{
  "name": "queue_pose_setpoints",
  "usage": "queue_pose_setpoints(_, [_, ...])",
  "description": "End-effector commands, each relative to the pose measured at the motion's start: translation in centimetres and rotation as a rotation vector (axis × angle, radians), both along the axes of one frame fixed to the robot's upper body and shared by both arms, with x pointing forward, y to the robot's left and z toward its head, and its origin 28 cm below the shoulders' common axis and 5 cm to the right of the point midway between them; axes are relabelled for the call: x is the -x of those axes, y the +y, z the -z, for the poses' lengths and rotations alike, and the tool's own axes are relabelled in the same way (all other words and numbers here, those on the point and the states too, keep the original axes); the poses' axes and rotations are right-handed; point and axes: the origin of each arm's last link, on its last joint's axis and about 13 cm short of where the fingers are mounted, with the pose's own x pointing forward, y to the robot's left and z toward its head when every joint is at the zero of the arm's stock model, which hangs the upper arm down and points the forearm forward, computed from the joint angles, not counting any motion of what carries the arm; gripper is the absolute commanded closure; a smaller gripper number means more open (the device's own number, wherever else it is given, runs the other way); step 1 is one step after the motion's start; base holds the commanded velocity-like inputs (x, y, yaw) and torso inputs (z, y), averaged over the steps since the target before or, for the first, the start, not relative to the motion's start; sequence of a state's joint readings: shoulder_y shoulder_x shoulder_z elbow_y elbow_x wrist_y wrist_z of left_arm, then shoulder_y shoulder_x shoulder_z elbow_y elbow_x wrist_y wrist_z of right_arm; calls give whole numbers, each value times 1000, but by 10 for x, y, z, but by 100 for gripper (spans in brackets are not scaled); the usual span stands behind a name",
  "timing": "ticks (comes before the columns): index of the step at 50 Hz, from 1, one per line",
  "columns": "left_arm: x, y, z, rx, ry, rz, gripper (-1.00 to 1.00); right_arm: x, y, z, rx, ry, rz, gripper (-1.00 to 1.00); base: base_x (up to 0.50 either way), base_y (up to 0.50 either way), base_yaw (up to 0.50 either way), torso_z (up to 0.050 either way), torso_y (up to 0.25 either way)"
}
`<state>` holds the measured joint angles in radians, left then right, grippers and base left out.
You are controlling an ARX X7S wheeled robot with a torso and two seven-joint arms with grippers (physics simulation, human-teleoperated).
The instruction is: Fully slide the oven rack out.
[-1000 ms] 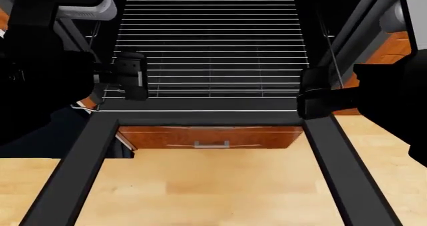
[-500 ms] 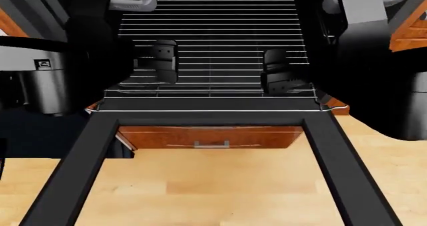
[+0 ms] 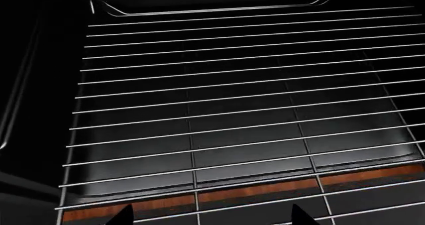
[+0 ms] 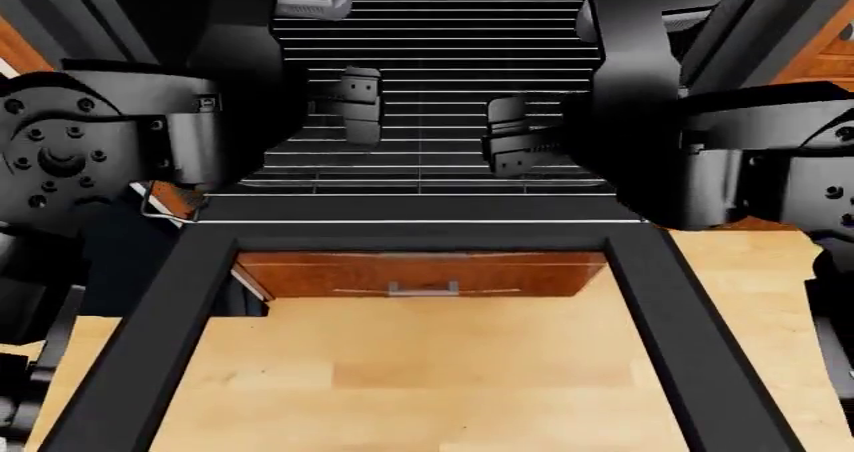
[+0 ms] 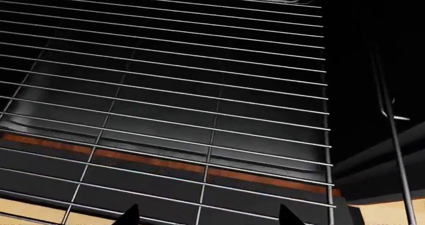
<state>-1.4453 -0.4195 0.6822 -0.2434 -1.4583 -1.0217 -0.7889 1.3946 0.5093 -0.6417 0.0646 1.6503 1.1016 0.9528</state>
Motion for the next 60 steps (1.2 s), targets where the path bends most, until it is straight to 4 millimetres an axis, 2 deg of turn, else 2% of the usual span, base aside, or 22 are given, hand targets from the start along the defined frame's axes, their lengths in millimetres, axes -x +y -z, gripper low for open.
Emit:
queue_pose_setpoints(1, [-15,-4,10,-16,-1,-12,-100,-18,5,12,20,23,16,-100,0,0,0,0,0])
queue_pose_setpoints(8, [-20,-5,18,41,77,-1,-100,-27,6,16,35,61,35,-100,0,0,0,0,0])
queue_pose_setpoints(16, [-27,-5,21,-6,149,9,-100,-33,10,15,47,96,34,-100,0,0,0,0,0])
queue_pose_setpoints(35, [-25,-7,42,-19,300,11,-100,-38,10,44,26,300,65,-100,0,0,0,0,0])
queue_pose_setpoints(47, [-26,-6,54,-8,329,-8,-100,-45,9,59,28,332,77,-100,2,0,1,0,-11])
queue_pose_setpoints(55, [-21,-5,61,-4,354,-15,-100,-45,7,66,23,362,90,-100,7,1,4,0,-16])
queue_pose_setpoints(60, [-9,-4,66,-32,421,-3,-100,-35,3,72,63,448,107,-100,0,1,3,0,-15])
